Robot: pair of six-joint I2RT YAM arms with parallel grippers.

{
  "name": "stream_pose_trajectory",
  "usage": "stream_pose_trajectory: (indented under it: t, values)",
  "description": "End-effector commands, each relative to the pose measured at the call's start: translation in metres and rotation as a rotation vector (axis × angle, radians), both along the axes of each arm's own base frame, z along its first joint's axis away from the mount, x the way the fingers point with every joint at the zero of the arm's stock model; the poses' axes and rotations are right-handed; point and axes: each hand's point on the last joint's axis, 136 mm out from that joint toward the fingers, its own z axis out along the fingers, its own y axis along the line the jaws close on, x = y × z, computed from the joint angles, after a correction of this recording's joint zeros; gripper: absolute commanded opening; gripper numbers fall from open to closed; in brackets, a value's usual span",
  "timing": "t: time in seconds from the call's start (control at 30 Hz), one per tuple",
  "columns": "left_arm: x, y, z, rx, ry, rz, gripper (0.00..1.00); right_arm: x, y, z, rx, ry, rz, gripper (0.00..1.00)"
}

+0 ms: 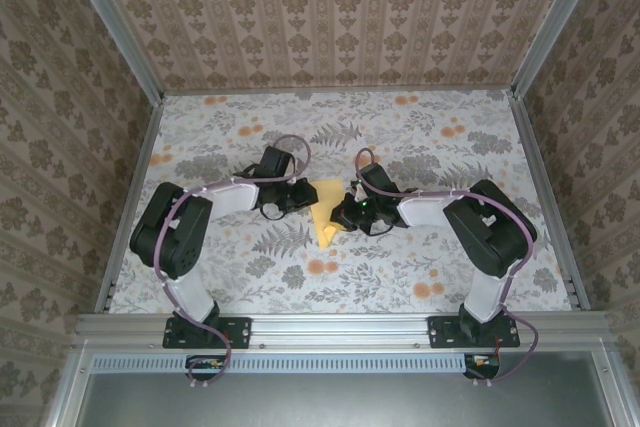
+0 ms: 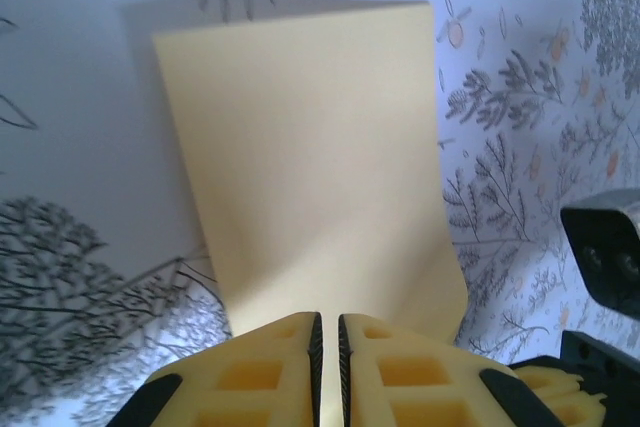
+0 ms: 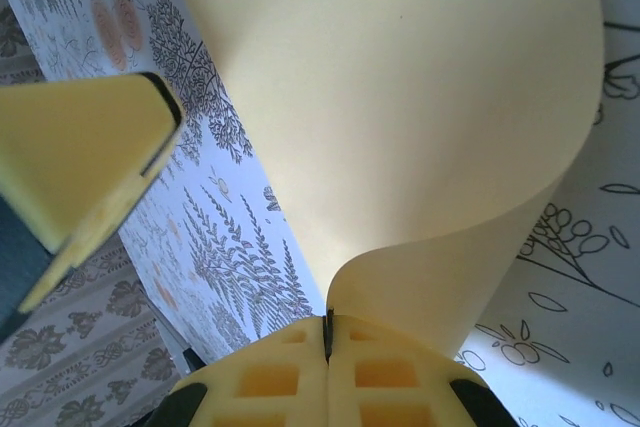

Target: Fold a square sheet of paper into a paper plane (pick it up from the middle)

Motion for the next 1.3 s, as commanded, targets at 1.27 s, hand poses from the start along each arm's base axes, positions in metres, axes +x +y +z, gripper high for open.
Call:
stream_pose_trajectory:
  t: [1.27]
  values:
    - [-0.013, 0.009, -0.039, 0.091, 0.108, -0.035, 0.11, 0.024, 0.021, -0.010, 0.036, -0.010, -0.021, 0.04]
